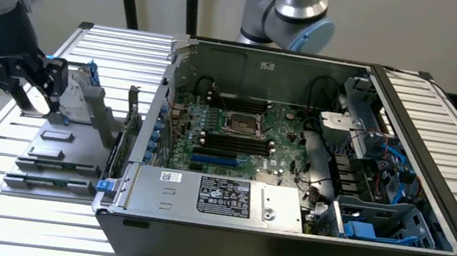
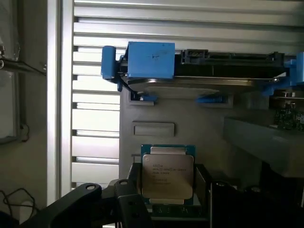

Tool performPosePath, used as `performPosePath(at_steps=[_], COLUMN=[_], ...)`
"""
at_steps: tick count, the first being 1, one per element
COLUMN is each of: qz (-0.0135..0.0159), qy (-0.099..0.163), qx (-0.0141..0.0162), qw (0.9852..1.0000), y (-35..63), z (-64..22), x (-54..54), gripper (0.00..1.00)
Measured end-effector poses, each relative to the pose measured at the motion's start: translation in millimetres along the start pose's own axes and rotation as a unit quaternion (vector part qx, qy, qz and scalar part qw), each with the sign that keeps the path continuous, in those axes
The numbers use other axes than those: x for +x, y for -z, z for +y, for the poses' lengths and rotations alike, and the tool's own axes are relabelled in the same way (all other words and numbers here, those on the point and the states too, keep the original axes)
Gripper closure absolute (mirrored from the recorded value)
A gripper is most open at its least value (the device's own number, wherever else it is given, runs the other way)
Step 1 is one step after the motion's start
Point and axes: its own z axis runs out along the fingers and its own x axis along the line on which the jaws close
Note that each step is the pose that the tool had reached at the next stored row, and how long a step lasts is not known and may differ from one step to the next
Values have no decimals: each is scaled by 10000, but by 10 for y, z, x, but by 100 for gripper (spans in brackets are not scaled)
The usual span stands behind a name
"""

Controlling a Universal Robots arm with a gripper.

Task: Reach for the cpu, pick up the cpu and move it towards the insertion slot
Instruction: 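Pick up the cpu and move it towards the insertion slot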

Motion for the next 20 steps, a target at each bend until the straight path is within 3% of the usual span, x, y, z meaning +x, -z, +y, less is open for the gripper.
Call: performPosePath(at_steps=[7,15,20], qz=[8,39,59], qy=[17,24,25], qx=[-34,-71,-86], qw=[10000,10000,9999], y=[319,680,846], z=[-12,-25,-32], x=[-258,-617,-846], gripper=[45,45,45])
